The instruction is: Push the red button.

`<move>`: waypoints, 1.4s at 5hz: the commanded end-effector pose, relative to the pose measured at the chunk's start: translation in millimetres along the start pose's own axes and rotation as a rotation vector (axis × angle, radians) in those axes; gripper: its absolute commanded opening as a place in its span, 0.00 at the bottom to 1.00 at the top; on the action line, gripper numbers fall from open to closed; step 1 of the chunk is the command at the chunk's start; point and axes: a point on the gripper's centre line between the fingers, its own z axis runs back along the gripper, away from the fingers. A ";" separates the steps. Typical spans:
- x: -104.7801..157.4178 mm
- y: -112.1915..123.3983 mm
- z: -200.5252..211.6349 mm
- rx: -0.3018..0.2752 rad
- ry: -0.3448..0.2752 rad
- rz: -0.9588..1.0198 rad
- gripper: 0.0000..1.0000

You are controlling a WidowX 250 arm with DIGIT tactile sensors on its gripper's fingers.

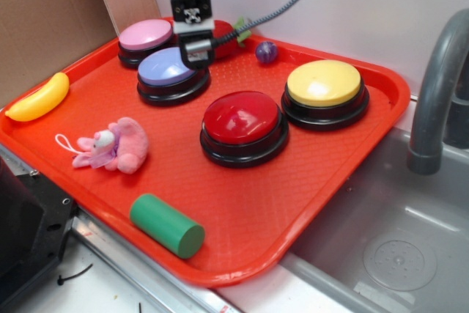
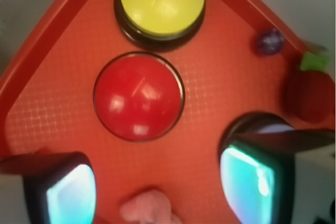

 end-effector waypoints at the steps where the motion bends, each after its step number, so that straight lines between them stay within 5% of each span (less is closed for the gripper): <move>1: -8.2 -11.6 20.3 0.051 -0.062 0.012 1.00; 4: -24.8 -9.7 29.7 0.053 -0.117 -0.026 1.00; 5: -25.0 -11.1 35.6 0.058 -0.092 -0.013 1.00; 7: -31.9 -13.0 52.7 0.012 -0.116 -0.013 1.00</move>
